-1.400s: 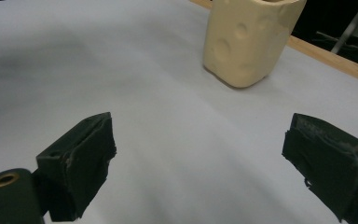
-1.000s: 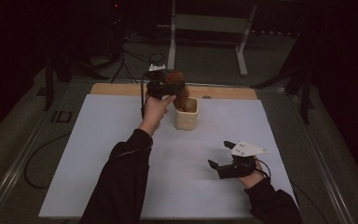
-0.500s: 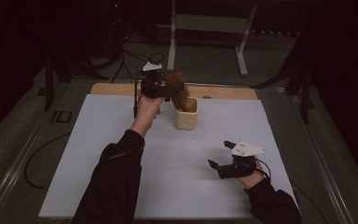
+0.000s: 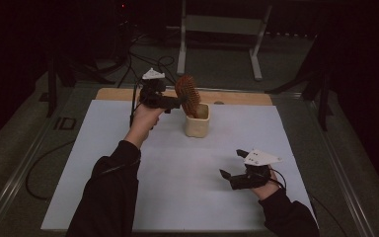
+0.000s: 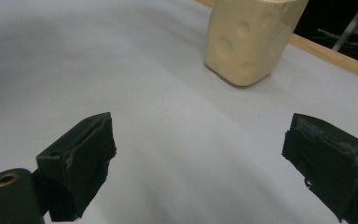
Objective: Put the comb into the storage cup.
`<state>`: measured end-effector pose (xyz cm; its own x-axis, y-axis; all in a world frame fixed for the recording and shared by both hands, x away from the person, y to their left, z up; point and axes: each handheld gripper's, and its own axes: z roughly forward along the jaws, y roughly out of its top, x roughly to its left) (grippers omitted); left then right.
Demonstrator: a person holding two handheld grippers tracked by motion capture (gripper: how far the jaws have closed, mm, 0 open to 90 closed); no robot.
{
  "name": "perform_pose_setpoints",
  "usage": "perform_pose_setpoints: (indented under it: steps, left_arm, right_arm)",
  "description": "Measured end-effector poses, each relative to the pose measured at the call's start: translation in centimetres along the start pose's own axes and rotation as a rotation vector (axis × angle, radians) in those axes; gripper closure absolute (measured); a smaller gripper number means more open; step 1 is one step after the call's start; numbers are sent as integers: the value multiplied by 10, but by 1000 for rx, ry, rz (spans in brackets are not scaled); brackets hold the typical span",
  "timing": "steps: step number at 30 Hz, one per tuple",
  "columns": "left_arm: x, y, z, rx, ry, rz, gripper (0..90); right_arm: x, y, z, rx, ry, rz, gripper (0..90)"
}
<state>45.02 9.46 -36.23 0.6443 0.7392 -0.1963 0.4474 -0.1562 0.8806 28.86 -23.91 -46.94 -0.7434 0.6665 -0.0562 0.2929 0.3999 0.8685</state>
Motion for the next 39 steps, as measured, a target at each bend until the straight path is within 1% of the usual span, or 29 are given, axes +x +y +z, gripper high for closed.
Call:
perform_pose_setpoints:
  steps: [3,8,9,10,15,16,17,19,24,27,32,35,36,37,39]
  left_arm:
    - [0,-2,-7,-13,-4,4,0]
    - [-1,-6,-15,-13,-5,22,0]
    - [-1,-8,-17,-9,-6,26,0]
    - [-1,-9,-18,-4,-9,30,0]
    - [-1,-15,-27,-2,-9,40,0]
    - [-1,-16,-28,1,-15,40,0]
    - [-2,-18,-30,5,-11,46,0]
    - [-2,-21,-33,12,-12,50,0]
    - [-1,-29,-41,24,-9,59,0]
    - [0,-33,-48,27,-16,58,0]
    - [2,-44,-58,30,-17,60,0]
    - [2,-52,-66,37,-9,74,0]
    - [2,-56,-69,40,-5,85,0]
    - [1,-59,-71,44,-11,84,0]
    - [0,-66,-77,50,-3,97,0]
  right_arm:
    - [0,0,-1,-4,-4,0,80]
    - [1,-2,-2,1,0,-4,80]
    - [1,-2,-2,1,-1,-1,80]
    - [1,-2,-2,2,-2,-8,81]
    - [0,-5,-5,3,-5,1,80]
    - [0,-6,-5,2,-4,5,80]
    - [-1,-7,-6,6,-3,1,80]
    - [-1,-8,-6,6,-7,13,80]
    - [-2,-9,-6,7,-9,4,80]
    - [-2,-10,-7,7,-11,2,80]
    - [-2,-13,-7,14,-14,4,80]
    - [-1,-14,-9,13,-18,15,80]
    - [-2,-15,-10,10,-16,6,80]
    - [-2,-15,-10,10,-17,7,80]
    - [-1,-16,-11,11,-20,11,80]
